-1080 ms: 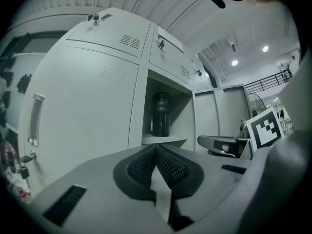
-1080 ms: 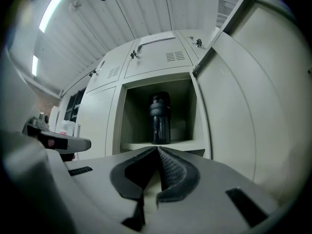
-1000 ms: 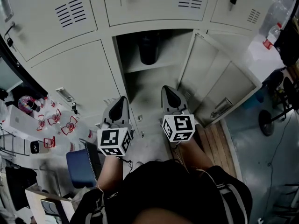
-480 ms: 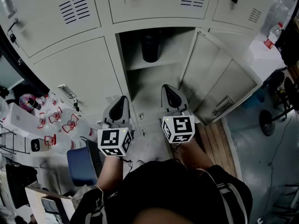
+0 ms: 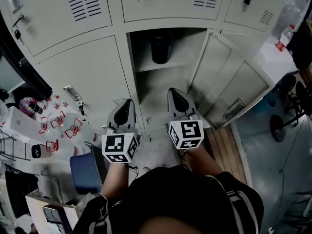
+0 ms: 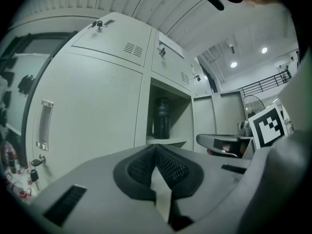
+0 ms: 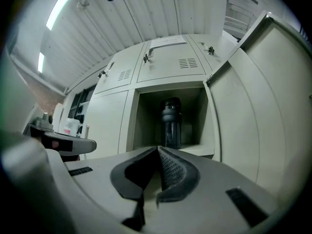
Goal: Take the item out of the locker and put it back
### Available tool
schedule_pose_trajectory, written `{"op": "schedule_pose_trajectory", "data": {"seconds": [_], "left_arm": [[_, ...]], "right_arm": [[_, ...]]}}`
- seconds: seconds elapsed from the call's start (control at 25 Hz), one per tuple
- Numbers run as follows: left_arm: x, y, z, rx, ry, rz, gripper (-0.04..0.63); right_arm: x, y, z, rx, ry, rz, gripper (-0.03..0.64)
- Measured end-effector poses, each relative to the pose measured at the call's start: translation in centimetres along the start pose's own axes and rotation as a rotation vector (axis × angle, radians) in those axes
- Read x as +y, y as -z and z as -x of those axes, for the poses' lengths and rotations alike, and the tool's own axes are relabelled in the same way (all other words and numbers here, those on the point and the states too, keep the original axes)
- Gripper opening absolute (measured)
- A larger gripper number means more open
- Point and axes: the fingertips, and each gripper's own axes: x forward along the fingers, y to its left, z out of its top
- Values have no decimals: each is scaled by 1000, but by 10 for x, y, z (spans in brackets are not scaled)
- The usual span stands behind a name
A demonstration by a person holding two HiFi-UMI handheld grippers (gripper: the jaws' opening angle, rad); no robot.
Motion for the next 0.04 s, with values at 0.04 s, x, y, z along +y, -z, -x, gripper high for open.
{"op": "schedule_pose_trajectory", "data": {"seconds": [0.04], "left_arm": [[1, 0, 1, 0, 1, 1, 12]], "right_arm": [[2, 0, 0, 2, 0, -2, 14]]}}
